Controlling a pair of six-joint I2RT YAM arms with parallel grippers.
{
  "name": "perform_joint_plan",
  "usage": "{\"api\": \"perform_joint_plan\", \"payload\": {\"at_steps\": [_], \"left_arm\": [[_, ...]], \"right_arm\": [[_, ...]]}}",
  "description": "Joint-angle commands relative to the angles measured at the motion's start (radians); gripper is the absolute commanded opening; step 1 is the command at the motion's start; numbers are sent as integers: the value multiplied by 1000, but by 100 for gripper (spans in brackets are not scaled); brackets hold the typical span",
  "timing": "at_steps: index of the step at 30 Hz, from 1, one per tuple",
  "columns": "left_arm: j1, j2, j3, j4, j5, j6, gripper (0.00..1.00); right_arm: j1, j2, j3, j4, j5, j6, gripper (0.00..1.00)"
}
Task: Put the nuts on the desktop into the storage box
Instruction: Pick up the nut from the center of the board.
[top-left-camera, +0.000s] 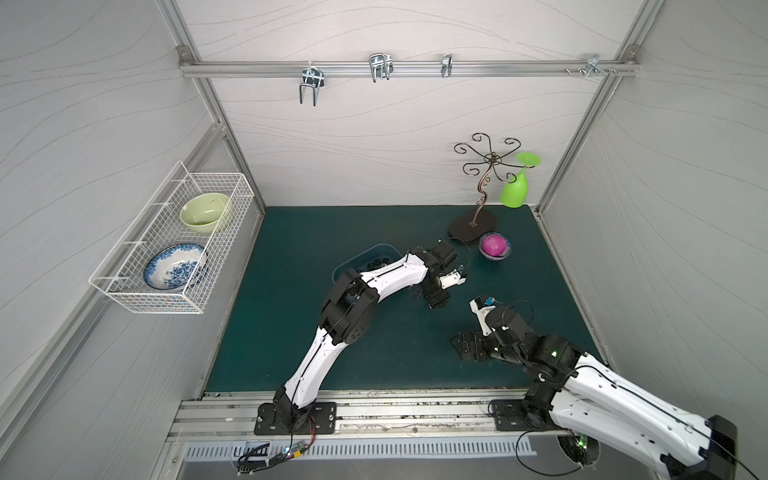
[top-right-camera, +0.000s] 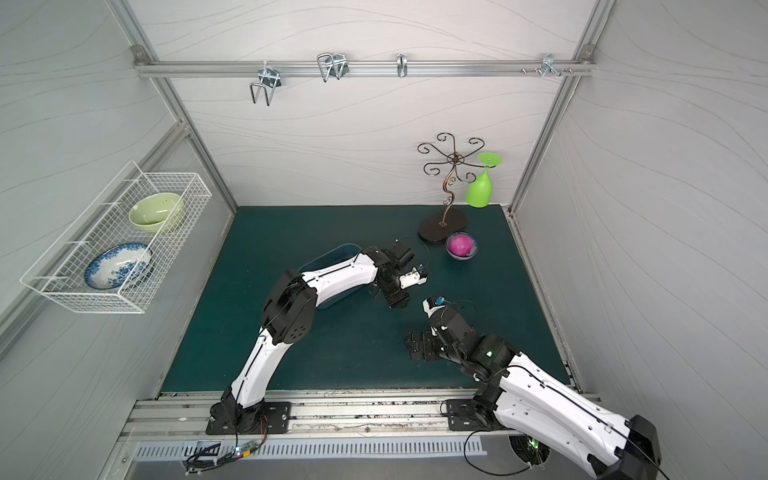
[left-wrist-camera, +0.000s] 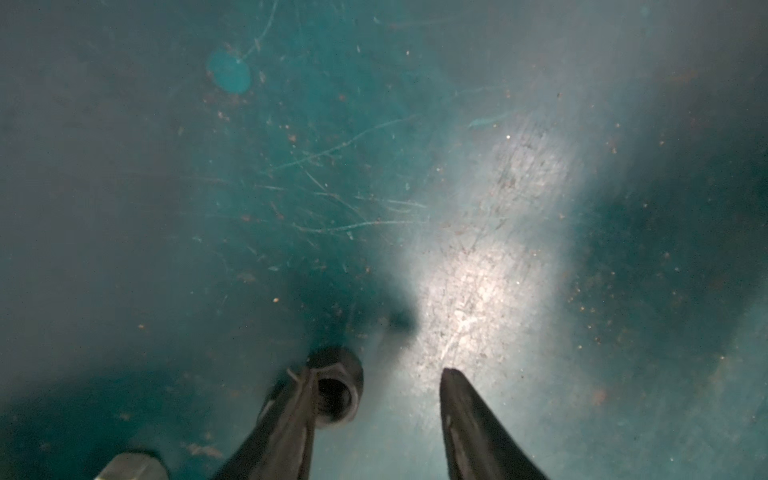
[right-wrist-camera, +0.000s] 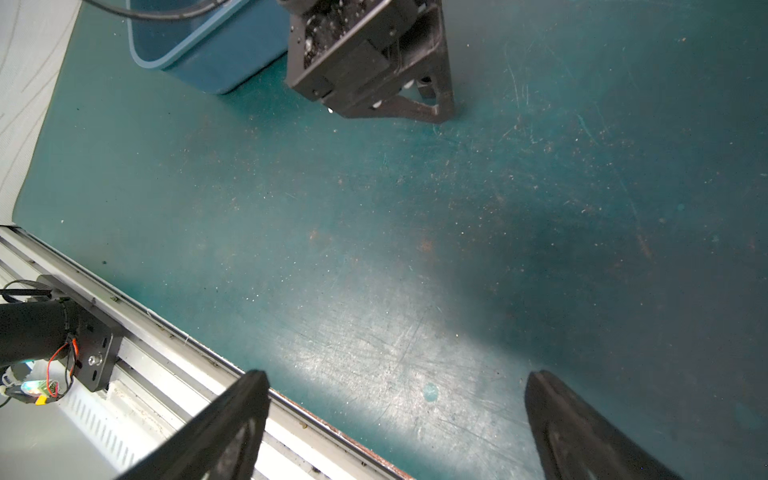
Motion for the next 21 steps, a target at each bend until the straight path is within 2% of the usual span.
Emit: {"api": "perform_joint_plan", "payload": {"at_steps": [1, 14, 18, 21], "left_arm": [[1, 35, 27, -28, 8, 6, 48], [4, 12, -20, -43, -41, 31, 50], [12, -25, -56, -42, -55, 60, 55], [27, -41, -58, -33, -56, 68, 55]], "right_arm": [[8, 2, 9, -13, 3, 14, 99], [13, 12, 17, -14, 4, 19, 99], [15, 7, 16, -28, 9, 26, 99], [16, 1, 11, -24, 11, 30, 99]]}}
